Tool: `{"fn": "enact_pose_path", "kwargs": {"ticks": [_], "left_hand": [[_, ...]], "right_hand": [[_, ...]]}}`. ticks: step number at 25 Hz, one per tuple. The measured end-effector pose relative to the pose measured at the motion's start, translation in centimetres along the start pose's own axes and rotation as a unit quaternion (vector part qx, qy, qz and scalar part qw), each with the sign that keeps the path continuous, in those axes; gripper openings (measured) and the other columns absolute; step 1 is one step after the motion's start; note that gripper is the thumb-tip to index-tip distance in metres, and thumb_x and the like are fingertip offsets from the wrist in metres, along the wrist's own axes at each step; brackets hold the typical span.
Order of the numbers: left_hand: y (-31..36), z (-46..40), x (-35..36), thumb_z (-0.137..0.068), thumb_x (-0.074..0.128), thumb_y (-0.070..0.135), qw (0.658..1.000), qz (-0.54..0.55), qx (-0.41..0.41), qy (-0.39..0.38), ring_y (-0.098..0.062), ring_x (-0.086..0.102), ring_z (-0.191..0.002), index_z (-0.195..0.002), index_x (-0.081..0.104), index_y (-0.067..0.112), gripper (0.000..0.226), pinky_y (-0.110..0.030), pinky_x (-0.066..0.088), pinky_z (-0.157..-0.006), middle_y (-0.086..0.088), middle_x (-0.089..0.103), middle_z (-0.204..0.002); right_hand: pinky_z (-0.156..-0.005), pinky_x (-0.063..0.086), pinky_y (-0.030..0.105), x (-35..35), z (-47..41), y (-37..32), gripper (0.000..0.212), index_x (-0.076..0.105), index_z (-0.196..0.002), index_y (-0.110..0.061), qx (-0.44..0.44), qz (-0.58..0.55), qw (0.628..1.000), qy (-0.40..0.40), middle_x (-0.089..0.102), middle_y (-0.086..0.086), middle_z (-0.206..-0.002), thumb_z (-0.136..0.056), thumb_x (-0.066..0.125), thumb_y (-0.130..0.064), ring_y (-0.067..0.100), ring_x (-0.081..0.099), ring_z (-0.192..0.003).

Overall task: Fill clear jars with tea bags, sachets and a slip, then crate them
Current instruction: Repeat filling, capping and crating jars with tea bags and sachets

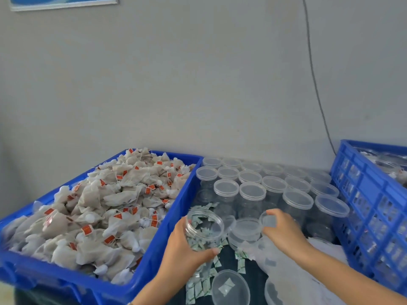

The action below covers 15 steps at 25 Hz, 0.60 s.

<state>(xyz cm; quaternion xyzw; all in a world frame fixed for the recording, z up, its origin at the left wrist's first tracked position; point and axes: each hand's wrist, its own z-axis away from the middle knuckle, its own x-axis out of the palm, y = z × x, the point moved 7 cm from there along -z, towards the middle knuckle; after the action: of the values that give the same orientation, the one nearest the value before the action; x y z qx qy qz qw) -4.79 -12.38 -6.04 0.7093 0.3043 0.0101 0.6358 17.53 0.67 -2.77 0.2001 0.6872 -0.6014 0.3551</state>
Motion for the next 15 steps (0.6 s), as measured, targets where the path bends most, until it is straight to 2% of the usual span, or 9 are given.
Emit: {"fn": "enact_pose_path", "kwargs": {"ticks": [1, 2, 4, 7, 10, 12, 13, 15], "left_hand": [[-0.2, 0.1, 0.0, -0.054, 0.088, 0.05, 1.0, 0.024, -0.007, 0.011, 0.017, 0.044, -0.106, -0.12, 0.033, 0.048, 0.086, -0.002, 0.035, -0.083, 0.036, 0.04, -0.114], [-0.3, 0.1, 0.1, -0.055, 0.089, 0.046, 0.999, 0.045, -0.013, 0.024, 0.024, 0.043, -0.101, -0.114, 0.035, 0.051, 0.079, 0.003, 0.036, -0.075, 0.035, 0.043, -0.113], [-0.6, 0.1, 0.1, -0.056, 0.089, 0.041, 0.995, 0.082, -0.021, 0.055, 0.028, 0.04, -0.101, -0.109, 0.036, 0.056, 0.077, 0.005, 0.036, -0.071, 0.032, 0.045, -0.115], [-1.1, 0.4, -0.2, -0.058, 0.089, 0.04, 0.987, 0.128, -0.035, 0.092, 0.019, 0.043, -0.109, -0.114, 0.033, 0.054, 0.08, -0.003, 0.039, -0.075, 0.034, 0.044, -0.118], [-2.9, 1.5, 0.5, -0.051, 0.091, 0.038, 0.982, 0.149, -0.08, 0.088, 0.008, 0.052, -0.11, -0.118, 0.034, 0.052, 0.089, -0.013, 0.045, -0.085, 0.031, 0.051, -0.118], [-3.9, 1.8, 0.9, -0.044, 0.091, 0.041, 0.981, 0.15, -0.092, 0.084, 0.002, 0.054, -0.114, -0.119, 0.038, 0.048, 0.092, -0.025, 0.048, -0.097, 0.026, 0.054, -0.121], [-4.1, 1.7, 0.8, -0.042, 0.088, 0.044, 0.982, 0.142, -0.089, 0.091, 0.005, 0.052, -0.115, -0.119, 0.037, 0.048, 0.093, -0.024, 0.046, -0.1, 0.026, 0.052, -0.122], [-4.2, 1.4, 0.8, -0.042, 0.084, 0.048, 0.983, 0.116, -0.085, 0.11, 0.013, 0.046, -0.117, -0.127, 0.031, 0.046, 0.1, -0.015, 0.041, -0.099, 0.03, 0.046, -0.125]], "right_hand": [[-0.061, 0.041, 0.014, 0.7, 0.1, -1.9, 0.045, 0.048, -0.13, -0.018, -0.027, 0.0, 0.999, -0.017, 0.046, 0.001, -0.133, -0.087, 0.06, -0.013, 0.013, 0.058, -0.093], [-0.062, 0.041, 0.014, 1.3, 0.1, -3.9, 0.04, 0.051, -0.127, -0.02, -0.059, -0.006, 0.998, -0.034, 0.049, -0.002, -0.13, -0.088, 0.059, -0.015, 0.012, 0.059, -0.097], [-0.074, 0.038, 0.014, 2.9, 0.0, -8.6, 0.03, 0.057, -0.119, -0.022, -0.136, -0.016, 0.988, -0.069, 0.055, -0.008, -0.123, -0.09, 0.059, -0.015, 0.006, 0.054, -0.108], [-0.076, 0.039, 0.011, 5.5, -0.6, -15.4, 0.019, 0.066, -0.105, -0.022, -0.246, -0.008, 0.964, -0.104, 0.063, -0.01, -0.107, -0.09, 0.057, -0.014, 0.001, 0.056, -0.099], [-0.068, 0.04, 0.008, 8.7, -2.7, -19.8, 0.017, 0.069, -0.092, -0.023, -0.288, 0.0, 0.946, -0.151, 0.065, -0.01, -0.095, -0.091, 0.055, -0.014, 0.004, 0.059, -0.089], [-0.068, 0.043, 0.01, 11.6, -4.3, -21.7, 0.017, 0.069, -0.096, -0.02, -0.305, 0.018, 0.933, -0.187, 0.066, -0.007, -0.097, -0.091, 0.055, -0.013, 0.008, 0.061, -0.09], [-0.07, 0.046, 0.012, 13.1, -4.9, -22.2, 0.018, 0.069, -0.101, -0.019, -0.308, 0.029, 0.929, -0.202, 0.068, -0.004, -0.102, -0.091, 0.054, -0.013, 0.01, 0.062, -0.092], [-0.08, 0.05, 0.023, 16.7, -5.6, -22.4, 0.024, 0.065, -0.112, -0.017, -0.306, 0.072, 0.918, -0.242, 0.065, 0.0, -0.113, -0.092, 0.052, -0.014, 0.014, 0.061, -0.097]]}}
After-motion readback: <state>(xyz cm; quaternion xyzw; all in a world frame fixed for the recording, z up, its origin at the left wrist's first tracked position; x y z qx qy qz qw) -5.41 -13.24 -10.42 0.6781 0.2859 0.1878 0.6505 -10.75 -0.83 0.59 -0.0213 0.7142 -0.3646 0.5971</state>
